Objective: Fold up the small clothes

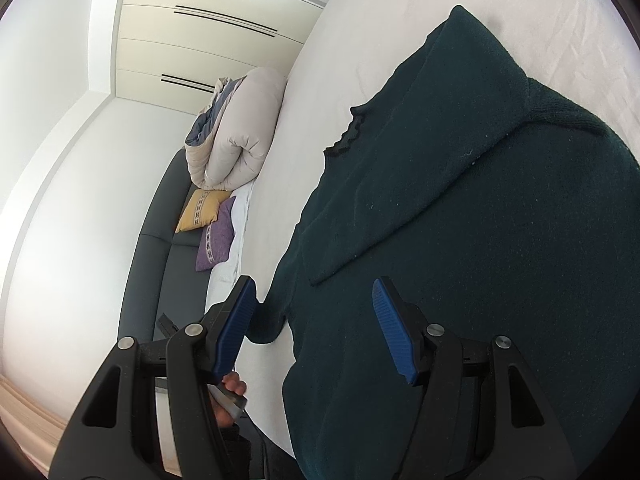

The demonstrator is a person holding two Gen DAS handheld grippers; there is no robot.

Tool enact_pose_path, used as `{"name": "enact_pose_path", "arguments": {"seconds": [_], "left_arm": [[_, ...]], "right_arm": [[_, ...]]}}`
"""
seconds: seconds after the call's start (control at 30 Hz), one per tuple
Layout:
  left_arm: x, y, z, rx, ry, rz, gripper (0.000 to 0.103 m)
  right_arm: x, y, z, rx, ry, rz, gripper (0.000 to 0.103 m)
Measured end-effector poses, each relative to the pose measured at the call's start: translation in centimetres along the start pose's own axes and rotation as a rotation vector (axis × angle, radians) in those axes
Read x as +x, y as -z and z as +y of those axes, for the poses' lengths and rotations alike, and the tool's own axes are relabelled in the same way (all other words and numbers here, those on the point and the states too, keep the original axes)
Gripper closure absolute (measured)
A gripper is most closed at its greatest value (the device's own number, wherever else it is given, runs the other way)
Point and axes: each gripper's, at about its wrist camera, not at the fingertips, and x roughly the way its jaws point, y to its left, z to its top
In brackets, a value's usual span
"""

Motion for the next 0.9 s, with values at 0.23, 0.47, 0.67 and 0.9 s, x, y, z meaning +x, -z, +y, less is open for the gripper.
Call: {"name": "enact_pose_path", "arguments": {"seconds": [0.23, 0.47, 0.67, 0.9], "left_arm": [[4.6, 13.1, -18.3, 0.906, -0.201, 0.023, 0.098], [3.5, 12.4, -16.6, 0.786, -0.164, 0.027, 0.092], [2.7, 11.7, -15.6, 0.666, -0.108, 0.009, 0.092], [2.7, 10.4, -14.0, 0.55, -0.056, 0.021, 0.092]], "right_arm": [[3.3, -2.5, 0.5, -0.005, 0.053, 0.049, 0.043], [8.9, -4.0, 0.9, -0.004, 0.059, 0.177, 0.043], [17.5, -2.9, 2.4, -0.023, 0.106, 0.367, 0.043], [23.0, -1.0, 1.4, 0.078, 0.196, 0.479, 0.044]]}}
